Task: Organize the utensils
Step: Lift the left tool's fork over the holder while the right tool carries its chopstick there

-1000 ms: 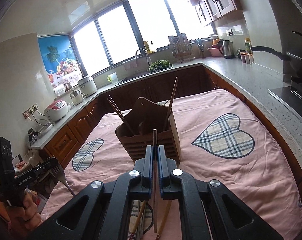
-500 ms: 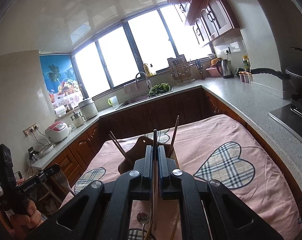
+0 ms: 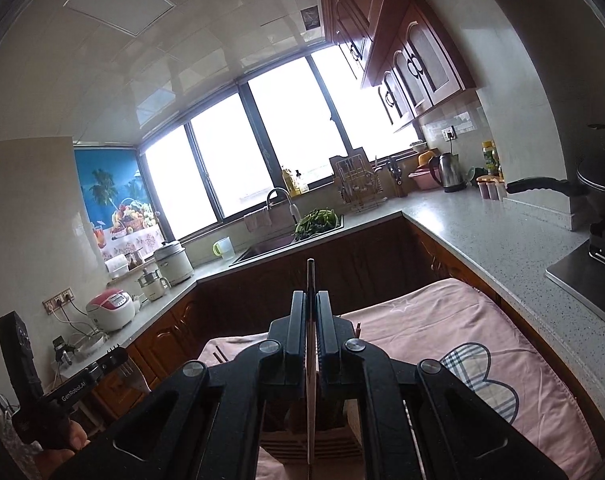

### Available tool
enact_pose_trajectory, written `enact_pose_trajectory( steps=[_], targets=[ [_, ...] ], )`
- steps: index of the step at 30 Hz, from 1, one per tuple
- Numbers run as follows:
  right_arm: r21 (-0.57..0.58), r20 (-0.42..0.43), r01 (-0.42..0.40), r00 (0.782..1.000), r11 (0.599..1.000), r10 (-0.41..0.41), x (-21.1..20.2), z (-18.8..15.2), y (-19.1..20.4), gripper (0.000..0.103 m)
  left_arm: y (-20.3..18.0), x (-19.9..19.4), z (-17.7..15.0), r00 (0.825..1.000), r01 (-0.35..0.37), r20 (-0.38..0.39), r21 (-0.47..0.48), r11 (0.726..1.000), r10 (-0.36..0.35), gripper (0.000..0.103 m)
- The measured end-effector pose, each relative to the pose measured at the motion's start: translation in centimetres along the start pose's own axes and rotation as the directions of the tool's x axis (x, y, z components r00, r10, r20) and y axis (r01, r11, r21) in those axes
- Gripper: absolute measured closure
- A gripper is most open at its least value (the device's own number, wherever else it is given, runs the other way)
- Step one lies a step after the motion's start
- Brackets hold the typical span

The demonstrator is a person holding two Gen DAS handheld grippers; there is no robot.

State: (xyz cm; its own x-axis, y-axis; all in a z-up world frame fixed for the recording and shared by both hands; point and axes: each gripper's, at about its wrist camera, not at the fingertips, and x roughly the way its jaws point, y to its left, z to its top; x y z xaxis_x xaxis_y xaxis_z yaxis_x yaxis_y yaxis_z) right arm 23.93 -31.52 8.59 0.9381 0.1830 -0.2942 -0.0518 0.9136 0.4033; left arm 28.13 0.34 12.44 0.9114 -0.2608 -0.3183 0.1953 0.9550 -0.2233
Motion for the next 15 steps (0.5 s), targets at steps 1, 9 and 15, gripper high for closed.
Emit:
enact_pose_trajectory(
  steps=[1,9,15],
  targets=[
    [0.002,0.006,0.001,1.0,1.0,-0.001,0.3,0.2,-0.1,0.099,0.1,0.4,0.3,1.0,-0.002,0.002,-0.007,1.0,0.002,0.101],
    [0.012,0.02,0.013,1.0,1.0,-0.013,2.9,1.0,-0.9,0.099,0.7,3.4,1.8,1.0,-0.023,0.013,-0.037,0.999,0.024,0.101],
    [0.02,0.009,0.024,1.0,1.0,-0.024,4.9,0.3,-1.8,0.099,1.1,5.4,1.4,0.999,-0.041,0.005,-0.054,0.998,0.041,0.101]
  ],
)
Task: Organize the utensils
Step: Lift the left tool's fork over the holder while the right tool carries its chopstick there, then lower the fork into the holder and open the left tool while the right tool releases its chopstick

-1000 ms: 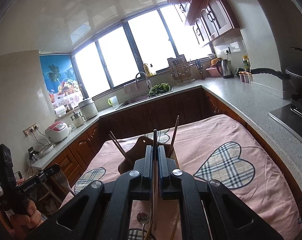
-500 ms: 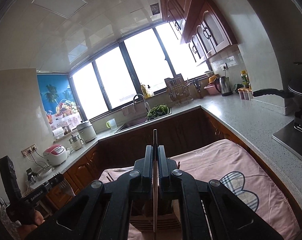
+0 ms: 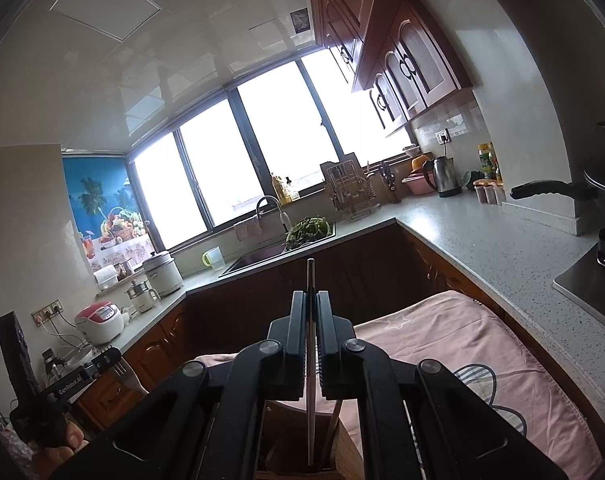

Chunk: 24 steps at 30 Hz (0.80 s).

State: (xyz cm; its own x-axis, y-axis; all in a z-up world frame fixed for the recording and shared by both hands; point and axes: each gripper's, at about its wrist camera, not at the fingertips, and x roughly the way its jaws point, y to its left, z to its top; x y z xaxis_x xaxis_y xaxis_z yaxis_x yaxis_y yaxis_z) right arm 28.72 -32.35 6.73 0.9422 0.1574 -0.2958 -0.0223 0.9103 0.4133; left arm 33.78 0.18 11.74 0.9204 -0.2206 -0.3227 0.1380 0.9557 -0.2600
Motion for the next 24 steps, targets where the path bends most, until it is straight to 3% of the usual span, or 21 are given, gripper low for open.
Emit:
enact_pose_trajectory(
  steps=[12,24],
  targets=[
    [0.045,-0.096,0.015,0.995,0.999,-0.01,4.6,-4.8,-2.4,0.099,-1.6,5.1,-4.3,0.996,-0.036,-0.081,0.062,0.997,0.041,0.101],
    [0.059,-0.203,0.0,0.979,0.998,0.012,7.0,-7.8,-2.9,0.098,-2.7,7.7,-6.7,0.988,-0.009,-0.154,0.102,0.995,0.025,0.101]
  ],
)
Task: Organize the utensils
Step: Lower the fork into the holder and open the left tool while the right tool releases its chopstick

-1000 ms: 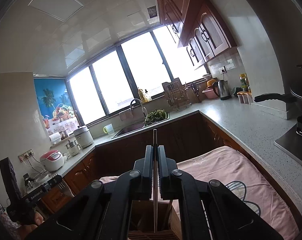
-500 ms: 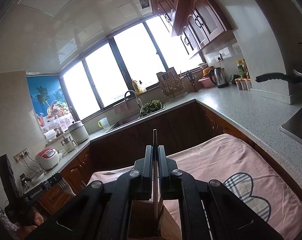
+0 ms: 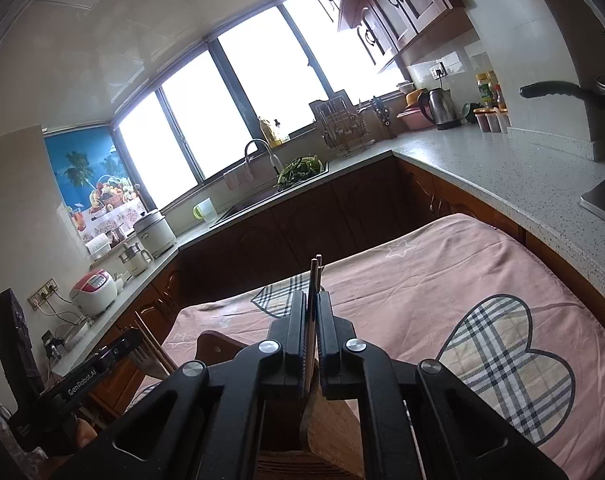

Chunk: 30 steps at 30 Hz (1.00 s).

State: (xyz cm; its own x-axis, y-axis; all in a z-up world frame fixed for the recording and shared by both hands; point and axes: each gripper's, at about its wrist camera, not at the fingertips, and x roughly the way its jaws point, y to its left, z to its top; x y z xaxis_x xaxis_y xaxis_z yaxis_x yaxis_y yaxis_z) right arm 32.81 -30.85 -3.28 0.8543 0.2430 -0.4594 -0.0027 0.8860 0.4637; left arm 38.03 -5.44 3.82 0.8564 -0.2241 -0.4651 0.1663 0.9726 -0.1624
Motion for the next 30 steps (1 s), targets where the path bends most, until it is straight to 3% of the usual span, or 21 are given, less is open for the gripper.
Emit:
enact_pose_trajectory(
  steps=[15,18,21,24,27,29,30],
  targets=[
    [-0.01,-0.025,-0.003,1.0,1.0,0.003,-0.6,-0.2,0.3,0.098,-0.4,0.2,-1.0,0.997,0.059,-0.046,0.008,0.998,-0.059,0.099],
    [-0.01,-0.029,-0.004,1.0,1.0,0.003,-0.5,-0.1,0.2,0.093,-0.3,0.2,-1.0,0.996,0.067,-0.054,-0.002,0.998,-0.067,0.097],
    [-0.004,-0.033,-0.003,0.999,1.0,0.003,-0.6,-0.2,0.1,0.091,-0.3,0.2,-1.2,0.996,0.071,-0.058,-0.009,0.997,-0.071,0.087],
    [0.01,-0.045,0.003,0.999,1.0,-0.002,-0.5,-0.3,-0.3,0.083,-0.4,0.0,-1.2,0.995,0.081,-0.054,-0.015,0.997,-0.082,0.081],
    [0.031,-0.052,-0.005,0.999,1.0,0.007,-0.6,-0.6,-0.8,0.067,-0.4,-0.3,-1.2,0.995,0.088,-0.051,-0.018,0.996,-0.089,0.067],
    [0.042,-0.053,-0.013,0.998,0.999,0.015,-0.7,-0.7,-1.1,0.057,-0.3,-0.7,-1.2,0.995,0.092,-0.042,-0.023,0.995,-0.093,0.052],
    [0.047,-0.051,-0.017,0.998,0.999,0.019,-0.9,-0.8,-1.1,0.054,-0.3,-0.9,-1.2,0.995,0.09,-0.038,-0.023,0.996,-0.091,0.05]
  ],
)
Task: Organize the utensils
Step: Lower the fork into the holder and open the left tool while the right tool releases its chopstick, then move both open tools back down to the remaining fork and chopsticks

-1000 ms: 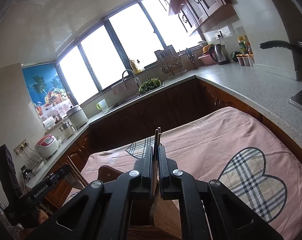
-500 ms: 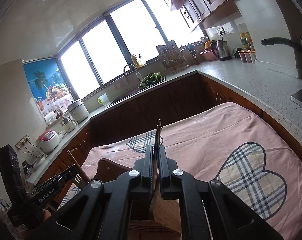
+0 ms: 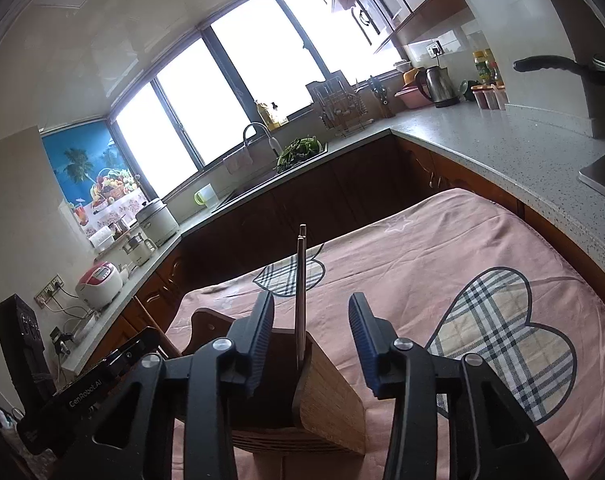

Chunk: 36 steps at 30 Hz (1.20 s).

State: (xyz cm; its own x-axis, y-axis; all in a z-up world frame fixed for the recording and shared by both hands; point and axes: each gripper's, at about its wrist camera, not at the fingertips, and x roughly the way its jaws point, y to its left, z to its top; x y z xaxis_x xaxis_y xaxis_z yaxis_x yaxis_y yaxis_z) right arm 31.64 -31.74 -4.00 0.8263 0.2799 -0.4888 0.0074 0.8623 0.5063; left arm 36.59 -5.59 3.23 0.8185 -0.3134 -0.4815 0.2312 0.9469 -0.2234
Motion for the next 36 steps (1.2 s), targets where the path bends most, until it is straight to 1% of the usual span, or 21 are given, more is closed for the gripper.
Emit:
enact_pose_trajectory(
  steps=[1,2,3,4,5,7,8,9,16,19,20,24,26,29,36],
  targets=[
    [0.005,0.002,-0.003,1.0,1.0,0.003,-0.1,-0.1,-0.1,0.048,0.0,-0.2,0.0,1.0,0.002,0.001,0.0,1.0,-0.002,0.046],
    [0.01,0.005,-0.008,1.0,1.0,0.008,-0.3,-0.1,-0.1,0.038,0.1,-0.4,-0.1,1.0,0.004,-0.001,-0.001,1.0,-0.004,0.038],
    [0.015,0.009,-0.013,1.0,1.0,0.013,-0.5,-0.1,-0.1,0.033,0.1,-0.6,-0.2,1.0,0.001,-0.006,-0.002,1.0,-0.001,0.032],
    [0.019,0.012,-0.019,1.0,1.0,0.019,-0.6,-0.2,-0.1,0.022,0.2,-0.8,-0.3,1.0,-0.003,-0.009,-0.004,1.0,0.003,0.019],
    [0.021,0.016,-0.022,1.0,1.0,0.022,-0.8,-0.2,-0.1,0.011,0.2,-1.2,-0.4,1.0,-0.005,-0.007,-0.004,1.0,0.005,0.014],
    [0.019,0.028,-0.027,0.999,0.999,0.027,-1.4,-0.3,0.1,0.0,0.3,-1.8,-0.8,1.0,-0.018,-0.009,0.005,1.0,0.018,0.011],
    [0.014,0.03,-0.03,0.999,0.999,0.029,-1.6,-0.4,0.2,0.0,0.4,-2.0,-0.9,0.999,-0.033,-0.018,0.008,0.999,0.033,0.007],
    [0.008,0.029,-0.032,0.999,0.999,0.032,-1.9,-0.4,0.3,0.0,0.6,-2.3,-1.1,0.999,-0.039,-0.023,0.007,0.999,0.039,0.006],
    [0.002,0.025,-0.04,0.999,0.999,0.04,-3.9,-1.0,1.0,0.0,2.2,-5.2,-2.6,0.998,-0.051,-0.039,-0.032,0.998,0.05,0.005],
    [0.001,0.026,-0.045,0.999,0.999,0.045,-5.0,-1.5,1.2,0.0,2.7,-6.7,-3.4,0.996,-0.087,-0.031,-0.04,0.995,0.085,0.004],
    [-0.002,0.026,-0.047,0.999,0.999,0.047,-5.4,-1.7,1.4,0.0,2.8,-7.1,-3.7,0.996,-0.085,-0.035,-0.039,0.996,0.084,0.004],
    [-0.021,0.016,-0.045,0.999,0.999,0.045,-6.6,-2.7,2.0,0.0,3.5,-8.6,-5.3,0.992,-0.118,-0.051,-0.062,0.991,0.115,0.004],
    [-0.026,0.007,-0.048,0.999,0.999,0.048,-7.2,-3.1,2.2,0.0,3.7,-9.0,-6.0,0.991,-0.114,-0.074,-0.071,0.991,0.109,0.004],
    [-0.033,0.0,-0.051,0.999,0.998,0.051,-8.3,-3.9,2.7,0.0,3.6,-9.8,-7.0,0.991,-0.088,-0.105,-0.068,0.994,0.08,0.004],
    [-0.06,-0.025,-0.05,0.999,0.997,0.048,-11.4,-6.0,3.2,0.0,3.3,-12.2,-9.3,0.986,-0.11,-0.132,-0.037,0.993,0.104,0.004]
  ],
)
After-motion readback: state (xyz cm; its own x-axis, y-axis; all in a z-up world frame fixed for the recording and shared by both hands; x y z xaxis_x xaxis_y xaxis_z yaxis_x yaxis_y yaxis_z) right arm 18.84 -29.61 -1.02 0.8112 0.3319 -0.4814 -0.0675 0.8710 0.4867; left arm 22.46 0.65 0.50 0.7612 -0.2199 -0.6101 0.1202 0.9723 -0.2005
